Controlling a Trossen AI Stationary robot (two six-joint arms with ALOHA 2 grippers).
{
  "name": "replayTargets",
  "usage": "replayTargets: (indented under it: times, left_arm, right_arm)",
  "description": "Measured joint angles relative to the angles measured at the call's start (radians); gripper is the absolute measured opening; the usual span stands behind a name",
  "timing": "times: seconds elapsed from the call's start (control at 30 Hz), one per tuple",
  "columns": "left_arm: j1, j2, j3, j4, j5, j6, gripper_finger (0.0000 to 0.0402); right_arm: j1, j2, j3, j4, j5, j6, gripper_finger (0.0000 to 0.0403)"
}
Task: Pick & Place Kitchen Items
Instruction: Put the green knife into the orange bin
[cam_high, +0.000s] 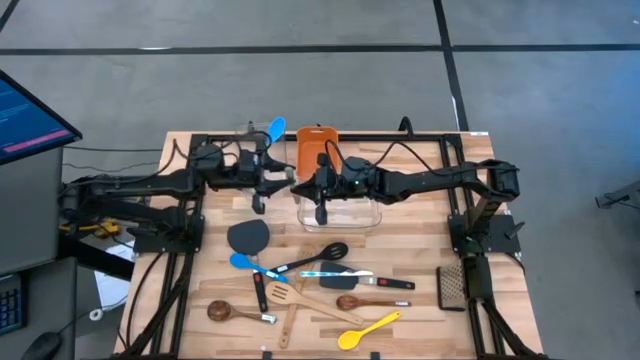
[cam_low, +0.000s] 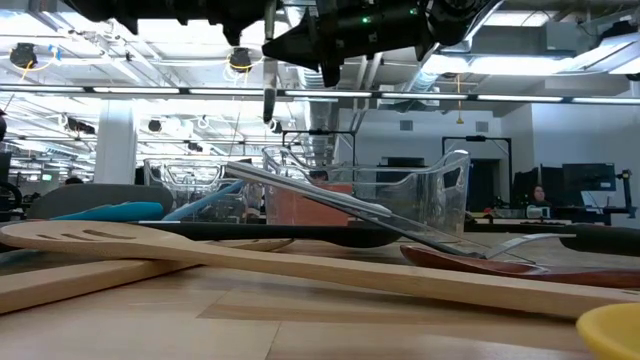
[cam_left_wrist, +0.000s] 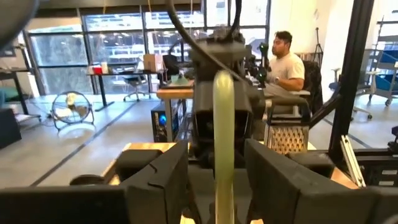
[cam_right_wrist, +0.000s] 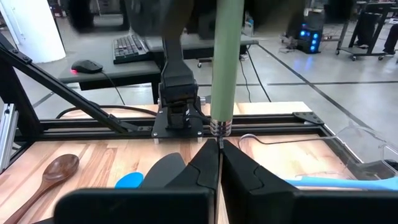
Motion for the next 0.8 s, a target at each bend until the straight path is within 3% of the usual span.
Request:
replayTargets:
  times: [0.43, 0.6, 0.8]
  left_arm:
    - [0.031, -0.324, 0.001, -0.388, -0.001, -0.006, 0.0124]
    - [0.030, -0.416, 0.000, -0.492, -0.001, -0.008, 0.0115]
    - [0.030, -0.525, 0.000, -0.566, -0.001, -0.009, 0.0106]
  right_arm:
    - [-0.062, -0.095, 0.005, -0.066, 0.051, 0.007, 0.0000]
    - [-0.149, -0.080, 0.136, -0.328, 0.052, 0.075, 0.0000]
    - [-0.230, 0.024, 0.339, -0.565, 0.049, 0.079, 0.0000]
